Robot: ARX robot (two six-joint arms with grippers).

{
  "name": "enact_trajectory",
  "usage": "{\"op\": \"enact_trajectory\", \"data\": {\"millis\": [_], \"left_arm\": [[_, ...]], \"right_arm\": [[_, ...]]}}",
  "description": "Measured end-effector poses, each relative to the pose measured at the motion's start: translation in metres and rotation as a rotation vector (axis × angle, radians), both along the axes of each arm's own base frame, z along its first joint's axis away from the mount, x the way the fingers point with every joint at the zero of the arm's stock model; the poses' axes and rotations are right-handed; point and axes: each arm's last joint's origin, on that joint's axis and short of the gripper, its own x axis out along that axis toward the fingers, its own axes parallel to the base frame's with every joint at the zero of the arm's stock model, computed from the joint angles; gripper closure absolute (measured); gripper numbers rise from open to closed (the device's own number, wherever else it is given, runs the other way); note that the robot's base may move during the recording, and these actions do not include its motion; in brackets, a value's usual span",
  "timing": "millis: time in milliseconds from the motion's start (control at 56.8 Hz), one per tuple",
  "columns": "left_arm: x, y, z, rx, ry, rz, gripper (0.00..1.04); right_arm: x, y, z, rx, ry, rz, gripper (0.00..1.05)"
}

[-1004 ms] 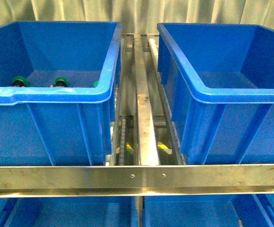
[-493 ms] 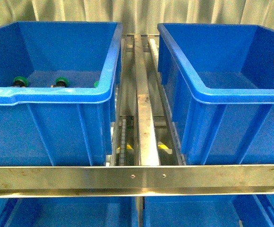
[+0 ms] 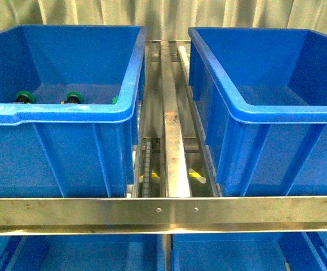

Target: Pick red and yellow buttons and place in box

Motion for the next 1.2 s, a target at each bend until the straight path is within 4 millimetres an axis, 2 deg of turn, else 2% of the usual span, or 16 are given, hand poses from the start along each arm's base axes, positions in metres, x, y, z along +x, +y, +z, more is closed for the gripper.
{"op": "enact_trajectory", "data": {"millis": [35, 88, 581, 986, 1109, 1197], "left_arm": [[0.000, 0.000, 0.000, 0.002, 0.000, 0.000, 0.06], [0.000, 0.000, 0.000, 0.002, 0.000, 0.000, 0.09], [0.000, 0.000, 0.000, 0.002, -0.001, 0.003, 0.08], [0.000, 0.000, 0.000, 0.003, -0.002, -0.004, 0.08], [0.000, 0.000, 0.000, 0.003, -0.002, -0.003, 0.08], [0.000, 0.000, 0.000, 0.003, -0.002, -0.001, 0.08]], "right_arm": [[0.000, -0.001, 0.000, -0.004, 0.008, -0.003, 0.63], [0.001, -0.004, -0.001, -0.004, 0.022, -0.017, 0.63], [-0.001, -0.024, 0.007, 0.009, 0.005, -0.077, 0.63], [-0.002, -0.043, 0.000, 0.017, 0.017, -0.206, 0.63], [0.008, -0.044, 0.001, -0.039, 0.016, -0.165, 0.63], [0.031, -0.049, 0.014, -0.112, -0.003, -0.157, 0.63]]}}
